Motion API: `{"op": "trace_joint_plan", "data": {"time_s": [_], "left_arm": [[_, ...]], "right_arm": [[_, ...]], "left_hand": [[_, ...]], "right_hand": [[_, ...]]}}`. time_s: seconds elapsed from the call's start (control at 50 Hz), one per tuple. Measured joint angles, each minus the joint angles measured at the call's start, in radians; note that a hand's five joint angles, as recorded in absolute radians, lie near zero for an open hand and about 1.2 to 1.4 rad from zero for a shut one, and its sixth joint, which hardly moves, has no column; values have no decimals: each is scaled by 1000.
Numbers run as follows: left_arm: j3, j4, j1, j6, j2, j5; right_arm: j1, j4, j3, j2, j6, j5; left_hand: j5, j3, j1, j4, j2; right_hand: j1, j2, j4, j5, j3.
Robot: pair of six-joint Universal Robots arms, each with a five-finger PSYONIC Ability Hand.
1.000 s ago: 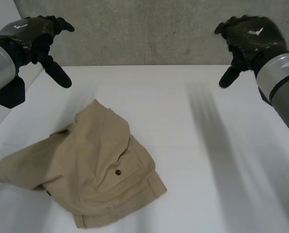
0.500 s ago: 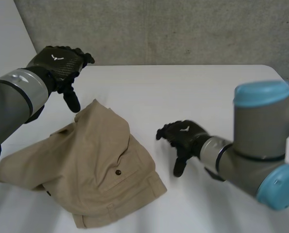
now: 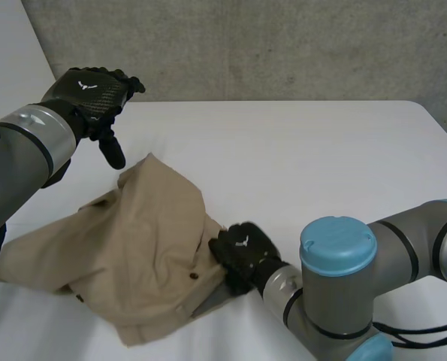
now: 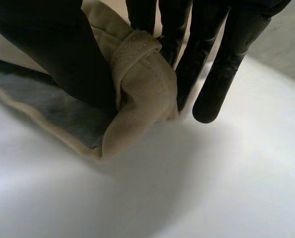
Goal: Fold the shorts.
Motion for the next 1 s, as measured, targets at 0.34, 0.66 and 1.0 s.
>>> {"op": "trace_joint_plan", "data": {"time_s": [0.34, 0.66, 1.0], "left_arm": [[-3, 16, -3, 0, 14, 0], [-27, 16, -23, 1, 5, 1], [-151, 5, -96, 16, 9, -2]], "right_arm": [[-264, -33, -299, 0, -276, 139], [-424, -54, -602, 227, -435, 9], [-428, 166, -126, -254, -153, 22]], "left_hand": [[0, 0, 0, 0, 0], [0, 0, 0, 0, 0], [108, 100, 140, 114, 117]], "right_hand": [[129, 80, 87, 83, 116], [-652, -874, -869, -813, -854], [-562, -752, -766, -720, -724]]}}
